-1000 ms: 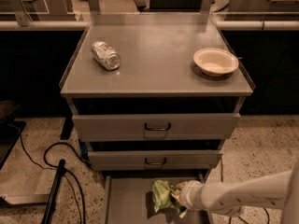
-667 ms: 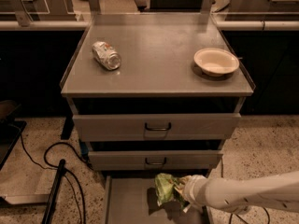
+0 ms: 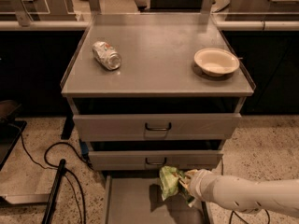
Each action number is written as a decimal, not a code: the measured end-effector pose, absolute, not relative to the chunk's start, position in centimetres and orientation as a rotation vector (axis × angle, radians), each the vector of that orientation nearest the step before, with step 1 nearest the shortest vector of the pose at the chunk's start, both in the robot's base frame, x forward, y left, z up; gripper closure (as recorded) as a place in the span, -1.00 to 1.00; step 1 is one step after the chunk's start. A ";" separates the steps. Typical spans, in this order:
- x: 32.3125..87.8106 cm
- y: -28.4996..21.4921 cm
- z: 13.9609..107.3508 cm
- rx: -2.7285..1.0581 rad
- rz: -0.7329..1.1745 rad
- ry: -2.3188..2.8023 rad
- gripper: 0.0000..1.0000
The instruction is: Pick green jalapeno chip bag from bottom drawer and place on counter
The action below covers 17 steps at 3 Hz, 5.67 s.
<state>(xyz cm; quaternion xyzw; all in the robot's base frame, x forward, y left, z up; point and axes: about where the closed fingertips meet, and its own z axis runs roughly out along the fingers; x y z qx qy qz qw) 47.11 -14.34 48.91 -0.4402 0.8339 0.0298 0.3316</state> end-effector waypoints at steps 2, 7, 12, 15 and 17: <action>47.6 -14.4 53.8 -1.132 -0.021 2.077 1.00; 50.4 -15.2 74.0 -0.984 -0.292 1.766 1.00; 55.0 -15.0 91.9 -0.761 -0.373 1.476 1.00; 62.8 -8.2 91.6 -0.869 -0.208 1.452 1.00; 65.6 -6.0 89.0 -0.967 -0.163 1.485 1.00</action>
Offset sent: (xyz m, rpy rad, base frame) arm 0.0171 -0.0069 0.1331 -0.0591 -0.3087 -0.0283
